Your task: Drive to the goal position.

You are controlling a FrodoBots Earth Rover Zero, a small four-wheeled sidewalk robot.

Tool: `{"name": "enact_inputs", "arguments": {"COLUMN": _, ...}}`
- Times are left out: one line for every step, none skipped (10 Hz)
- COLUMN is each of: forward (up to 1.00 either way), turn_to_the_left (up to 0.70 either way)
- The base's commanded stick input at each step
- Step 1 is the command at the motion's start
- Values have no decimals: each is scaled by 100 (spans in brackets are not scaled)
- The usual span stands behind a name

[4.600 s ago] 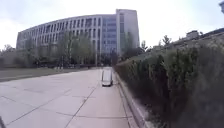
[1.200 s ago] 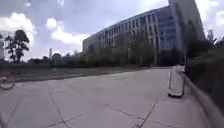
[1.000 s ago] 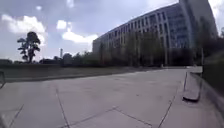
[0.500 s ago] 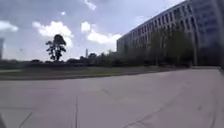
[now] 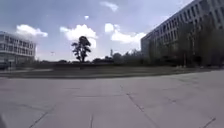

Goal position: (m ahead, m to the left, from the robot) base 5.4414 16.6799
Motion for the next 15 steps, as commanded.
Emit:
{"name": "enact_inputs", "arguments": {"forward": 70, "turn_to_the_left": 35}}
{"name": "enact_inputs", "arguments": {"forward": 70, "turn_to_the_left": 35}}
{"name": "enact_inputs", "arguments": {"forward": 70, "turn_to_the_left": 35}}
{"name": "enact_inputs", "arguments": {"forward": 70, "turn_to_the_left": 35}}
{"name": "enact_inputs", "arguments": {"forward": 70, "turn_to_the_left": 35}}
{"name": "enact_inputs", "arguments": {"forward": 70, "turn_to_the_left": 35}}
{"name": "enact_inputs", "arguments": {"forward": 70, "turn_to_the_left": 35}}
{"name": "enact_inputs", "arguments": {"forward": 70, "turn_to_the_left": 35}}
{"name": "enact_inputs", "arguments": {"forward": 70, "turn_to_the_left": 17}}
{"name": "enact_inputs", "arguments": {"forward": 70, "turn_to_the_left": 0}}
{"name": "enact_inputs", "arguments": {"forward": 70, "turn_to_the_left": 0}}
{"name": "enact_inputs", "arguments": {"forward": 70, "turn_to_the_left": 0}}
{"name": "enact_inputs", "arguments": {"forward": 70, "turn_to_the_left": 0}}
{"name": "enact_inputs", "arguments": {"forward": 70, "turn_to_the_left": 0}}
{"name": "enact_inputs", "arguments": {"forward": 70, "turn_to_the_left": 0}}
